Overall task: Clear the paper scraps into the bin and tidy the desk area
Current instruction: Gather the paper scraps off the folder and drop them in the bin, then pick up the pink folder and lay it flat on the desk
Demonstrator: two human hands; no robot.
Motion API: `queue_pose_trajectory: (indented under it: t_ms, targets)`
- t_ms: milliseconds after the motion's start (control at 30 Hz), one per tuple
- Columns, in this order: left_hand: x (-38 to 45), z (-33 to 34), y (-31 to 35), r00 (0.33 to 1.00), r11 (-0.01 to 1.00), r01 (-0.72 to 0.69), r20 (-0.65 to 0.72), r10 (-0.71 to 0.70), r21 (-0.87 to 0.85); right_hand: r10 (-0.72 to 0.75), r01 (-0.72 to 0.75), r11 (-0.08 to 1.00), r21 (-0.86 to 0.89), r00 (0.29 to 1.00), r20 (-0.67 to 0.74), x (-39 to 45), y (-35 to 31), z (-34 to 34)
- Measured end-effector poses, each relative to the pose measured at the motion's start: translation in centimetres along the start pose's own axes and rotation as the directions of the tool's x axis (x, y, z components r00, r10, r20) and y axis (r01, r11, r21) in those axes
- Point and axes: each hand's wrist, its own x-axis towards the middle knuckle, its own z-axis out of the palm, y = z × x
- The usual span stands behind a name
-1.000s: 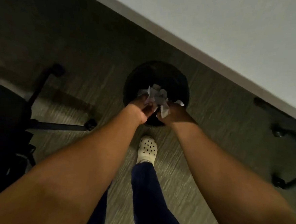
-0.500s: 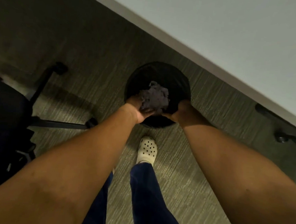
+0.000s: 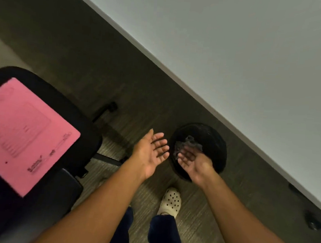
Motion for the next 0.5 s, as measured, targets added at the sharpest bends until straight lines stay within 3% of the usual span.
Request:
queue_pose_trajectory:
  t_ms: [133,267,400,500]
  targets:
    - [-4.5,-3.9,7.3,0.973,0.972,-0.229,-0.019,0.230,0.055,-0.081,0.119,0.964,-0.237,0.984,0.161,-2.8,-0.8,9.5]
    - [-7.9,-10.0,14.0,0.869,0.877,-0.462,-0.127,0.478,0.135,-0.081,0.252,0.821,-0.512,0.939,0.333,-4.2,0.9,19.3]
    - [-8.6,-18.5,17.6,0.642,0.708,-0.590,-0.307,0.703,0.387,-0.064,0.374,0.657,-0.654,0.893,0.446,-4.0,5.7,27.6]
    - [-7.5,-25.8,18.4,0.474,0.664,-0.495,-0.466,0.747,0.561,-0.081,0.491,0.528,-0.693,0.841,0.534,-3.1,9.6,32.4]
